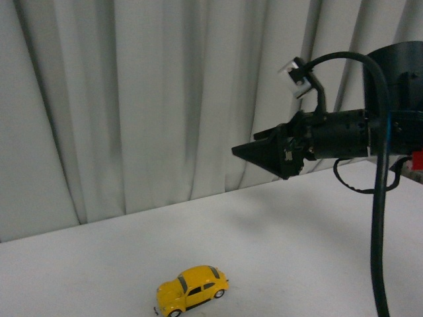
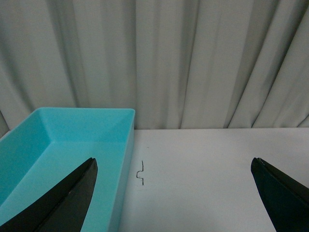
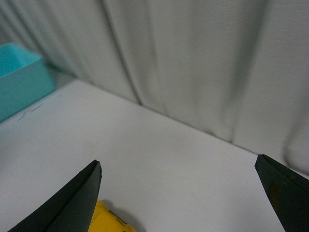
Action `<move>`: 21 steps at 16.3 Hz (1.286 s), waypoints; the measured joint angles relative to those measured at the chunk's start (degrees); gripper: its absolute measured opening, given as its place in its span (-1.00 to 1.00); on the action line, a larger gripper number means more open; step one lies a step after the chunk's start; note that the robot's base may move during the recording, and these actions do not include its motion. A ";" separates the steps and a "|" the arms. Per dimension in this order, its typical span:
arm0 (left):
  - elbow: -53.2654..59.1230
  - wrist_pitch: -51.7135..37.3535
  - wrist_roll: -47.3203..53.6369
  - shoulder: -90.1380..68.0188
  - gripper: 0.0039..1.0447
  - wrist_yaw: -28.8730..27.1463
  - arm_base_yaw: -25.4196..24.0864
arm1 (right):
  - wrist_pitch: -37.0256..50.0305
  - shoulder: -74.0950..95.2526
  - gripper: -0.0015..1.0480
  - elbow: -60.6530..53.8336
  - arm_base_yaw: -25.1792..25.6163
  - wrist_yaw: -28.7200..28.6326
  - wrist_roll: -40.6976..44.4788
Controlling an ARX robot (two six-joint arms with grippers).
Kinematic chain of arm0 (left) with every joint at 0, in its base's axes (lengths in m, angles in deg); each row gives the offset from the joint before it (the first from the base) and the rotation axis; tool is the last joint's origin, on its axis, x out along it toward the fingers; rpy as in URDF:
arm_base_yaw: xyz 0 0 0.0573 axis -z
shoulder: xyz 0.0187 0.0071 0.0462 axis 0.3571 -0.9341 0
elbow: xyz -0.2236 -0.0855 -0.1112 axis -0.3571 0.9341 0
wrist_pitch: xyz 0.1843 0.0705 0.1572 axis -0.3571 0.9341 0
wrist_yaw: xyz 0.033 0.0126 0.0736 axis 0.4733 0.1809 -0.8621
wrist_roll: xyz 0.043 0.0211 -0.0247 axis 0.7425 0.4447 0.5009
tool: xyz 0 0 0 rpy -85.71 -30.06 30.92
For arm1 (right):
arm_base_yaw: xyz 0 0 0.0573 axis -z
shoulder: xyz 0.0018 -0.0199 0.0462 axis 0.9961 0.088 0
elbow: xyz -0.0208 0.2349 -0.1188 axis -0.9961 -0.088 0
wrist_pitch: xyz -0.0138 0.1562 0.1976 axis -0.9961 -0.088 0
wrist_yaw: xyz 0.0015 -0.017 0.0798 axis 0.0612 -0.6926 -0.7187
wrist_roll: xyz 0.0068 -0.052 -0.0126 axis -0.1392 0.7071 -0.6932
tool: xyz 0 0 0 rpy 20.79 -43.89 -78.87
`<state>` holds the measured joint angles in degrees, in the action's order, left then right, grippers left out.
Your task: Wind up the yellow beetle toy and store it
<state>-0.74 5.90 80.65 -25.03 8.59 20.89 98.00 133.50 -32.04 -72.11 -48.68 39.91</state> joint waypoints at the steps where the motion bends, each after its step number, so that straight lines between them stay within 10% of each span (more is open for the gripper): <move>1: 0.00 0.00 0.02 0.00 0.88 0.02 0.00 | -8.48 1.77 0.87 4.09 -1.70 -2.49 6.54; 4: 0.00 0.02 0.00 0.00 0.88 0.00 0.00 | -41.44 10.99 0.87 19.85 -4.70 -4.15 34.75; 10: 0.00 0.00 0.02 0.00 0.88 0.02 0.00 | -77.00 23.08 0.87 37.40 -8.81 2.86 69.11; 21: 0.00 0.02 0.02 0.00 0.88 0.02 0.00 | -66.75 27.04 0.87 34.27 -14.97 17.55 67.76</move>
<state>-0.74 5.92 80.67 -25.03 8.61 20.89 31.25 160.53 2.24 -87.08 -31.13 107.67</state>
